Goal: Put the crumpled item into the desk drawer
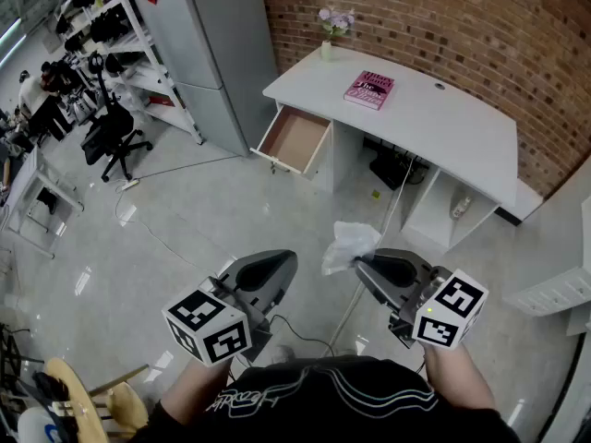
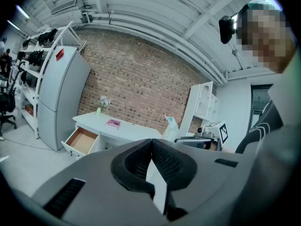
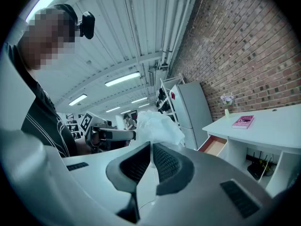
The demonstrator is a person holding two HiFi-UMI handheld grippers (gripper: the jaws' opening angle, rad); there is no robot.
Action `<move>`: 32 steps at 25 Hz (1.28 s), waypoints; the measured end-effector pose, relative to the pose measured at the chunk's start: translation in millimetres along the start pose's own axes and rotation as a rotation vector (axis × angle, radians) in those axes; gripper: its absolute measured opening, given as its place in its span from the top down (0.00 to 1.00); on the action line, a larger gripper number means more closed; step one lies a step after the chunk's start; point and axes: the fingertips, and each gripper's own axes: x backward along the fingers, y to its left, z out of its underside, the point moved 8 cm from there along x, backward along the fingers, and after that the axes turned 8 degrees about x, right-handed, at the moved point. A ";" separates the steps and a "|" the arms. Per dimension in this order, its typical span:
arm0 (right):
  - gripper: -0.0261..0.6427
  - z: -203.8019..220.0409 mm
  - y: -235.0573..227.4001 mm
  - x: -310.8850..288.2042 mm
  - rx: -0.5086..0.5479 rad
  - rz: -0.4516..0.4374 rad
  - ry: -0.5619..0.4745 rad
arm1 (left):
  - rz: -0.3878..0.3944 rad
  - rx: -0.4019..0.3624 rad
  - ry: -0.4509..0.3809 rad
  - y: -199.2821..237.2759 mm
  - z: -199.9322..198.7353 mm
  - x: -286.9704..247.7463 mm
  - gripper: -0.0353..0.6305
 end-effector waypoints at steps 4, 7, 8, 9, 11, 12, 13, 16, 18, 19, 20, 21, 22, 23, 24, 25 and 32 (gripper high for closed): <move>0.89 -2.5 -12.3 7.4 0.003 -0.007 -0.006 | -0.013 -0.004 0.006 -5.9 -5.5 -14.1 0.91; 0.89 -4.9 -23.0 15.2 0.005 -0.017 -0.012 | -0.026 -0.014 0.003 -13.7 -8.6 -26.2 0.91; 0.89 -6.0 -28.0 18.9 0.004 -0.019 -0.015 | -0.031 -0.016 0.001 -16.9 -9.6 -31.7 0.91; 0.89 -6.9 -32.8 23.0 0.005 -0.019 -0.019 | -0.036 -0.018 -0.002 -20.2 -10.0 -37.0 0.91; 0.89 -6.9 -40.0 31.5 0.012 -0.016 -0.022 | -0.043 -0.022 -0.010 -26.6 -7.7 -45.3 0.91; 0.89 -6.3 -43.0 35.9 0.019 -0.014 -0.021 | -0.044 -0.025 -0.017 -29.7 -5.4 -48.7 0.91; 0.89 -5.4 -45.9 40.5 0.024 -0.012 -0.019 | -0.045 -0.028 -0.023 -33.3 -2.7 -51.6 0.91; 0.89 -2.2 -52.0 54.7 0.021 -0.019 -0.020 | -0.059 -0.034 -0.031 -46.8 5.4 -56.7 0.91; 0.89 -1.7 -53.1 63.7 0.015 -0.028 -0.025 | -0.077 -0.033 -0.040 -55.9 8.4 -56.7 0.91; 0.89 -1.6 -53.1 67.3 0.016 -0.032 -0.026 | -0.084 -0.029 -0.047 -59.3 9.3 -56.3 0.91; 0.89 -0.8 -53.0 70.3 0.018 -0.034 -0.022 | -0.091 -0.023 -0.052 -61.9 10.5 -55.9 0.91; 0.89 0.7 -53.0 72.9 0.020 -0.035 -0.016 | -0.095 -0.015 -0.053 -63.7 12.7 -55.9 0.91; 0.89 2.6 -53.4 75.5 0.020 -0.034 -0.012 | -0.096 -0.008 -0.050 -64.5 15.8 -56.9 0.91; 0.89 4.7 -54.8 78.1 0.017 -0.031 -0.011 | -0.093 -0.003 -0.047 -64.2 19.3 -59.1 0.91; 0.89 7.3 -57.4 80.5 0.014 -0.029 -0.013 | -0.090 -0.001 -0.046 -63.1 22.8 -62.2 0.91; 0.89 10.6 -61.0 82.0 0.010 -0.026 -0.016 | -0.089 0.000 -0.047 -61.8 25.7 -65.5 0.91; 0.89 30.7 -92.4 66.2 0.003 -0.010 -0.010 | -0.099 0.026 -0.055 -29.6 30.4 -86.9 0.91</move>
